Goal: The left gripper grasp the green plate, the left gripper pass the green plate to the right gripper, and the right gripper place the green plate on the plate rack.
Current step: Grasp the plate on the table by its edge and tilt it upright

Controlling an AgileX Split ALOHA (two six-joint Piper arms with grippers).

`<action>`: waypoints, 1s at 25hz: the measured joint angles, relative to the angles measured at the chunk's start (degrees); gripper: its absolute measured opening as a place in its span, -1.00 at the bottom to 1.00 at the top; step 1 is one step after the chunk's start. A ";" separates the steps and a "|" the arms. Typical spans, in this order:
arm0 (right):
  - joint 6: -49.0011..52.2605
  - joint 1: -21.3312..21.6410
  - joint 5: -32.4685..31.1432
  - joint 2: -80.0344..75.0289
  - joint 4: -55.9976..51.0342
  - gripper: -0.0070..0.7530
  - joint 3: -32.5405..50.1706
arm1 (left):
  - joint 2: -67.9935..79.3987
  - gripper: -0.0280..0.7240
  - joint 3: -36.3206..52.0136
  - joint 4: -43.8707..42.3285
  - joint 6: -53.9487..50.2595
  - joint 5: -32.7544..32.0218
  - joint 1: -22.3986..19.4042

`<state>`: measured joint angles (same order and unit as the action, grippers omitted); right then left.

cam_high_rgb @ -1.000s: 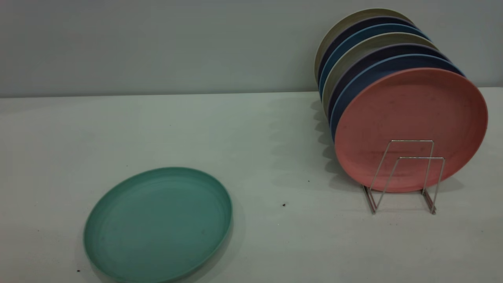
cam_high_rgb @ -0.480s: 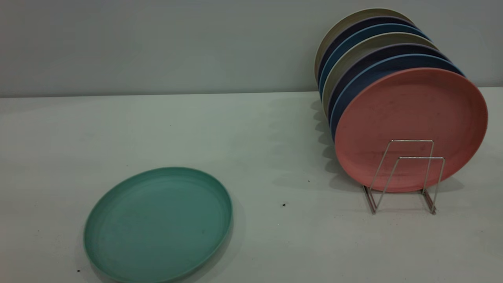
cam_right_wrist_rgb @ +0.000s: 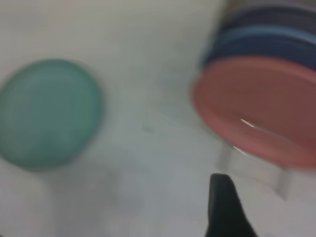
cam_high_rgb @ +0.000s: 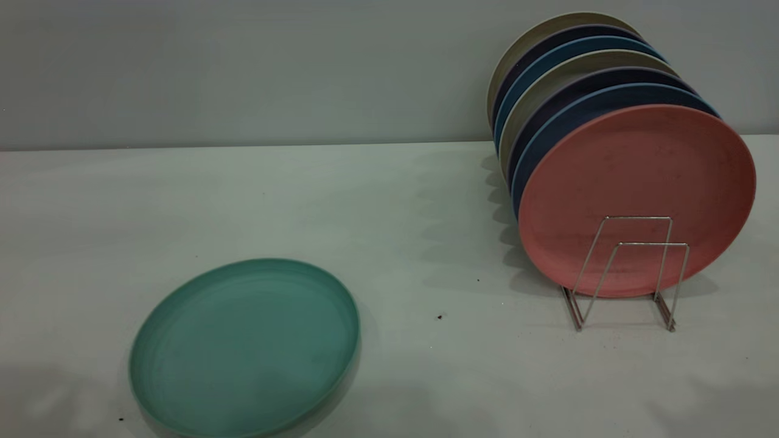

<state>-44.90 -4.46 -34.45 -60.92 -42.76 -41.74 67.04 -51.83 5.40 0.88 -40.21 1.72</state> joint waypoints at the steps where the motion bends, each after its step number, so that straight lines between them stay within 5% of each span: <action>1: -3.38 -1.31 0.73 -2.58 -3.51 0.22 -0.89 | 2.57 0.49 -0.62 0.95 0.91 0.72 0.00; 11: -17.46 -17.33 3.46 -23.36 -20.13 0.22 -7.53 | 31.86 0.44 -9.58 8.58 11.22 1.86 -0.13; 20: -23.22 -18.97 4.20 -31.07 -27.74 0.22 -9.26 | 53.24 0.43 -22.68 19.90 22.45 -3.50 -11.11; 25: -24.08 -18.97 5.51 -31.07 -28.77 0.22 -9.28 | 59.37 0.43 -23.47 31.31 38.13 -7.38 -12.48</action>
<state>-68.98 -23.42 -28.94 -91.98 -71.53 -51.02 126.41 -75.30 36.71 39.01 -47.59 -10.76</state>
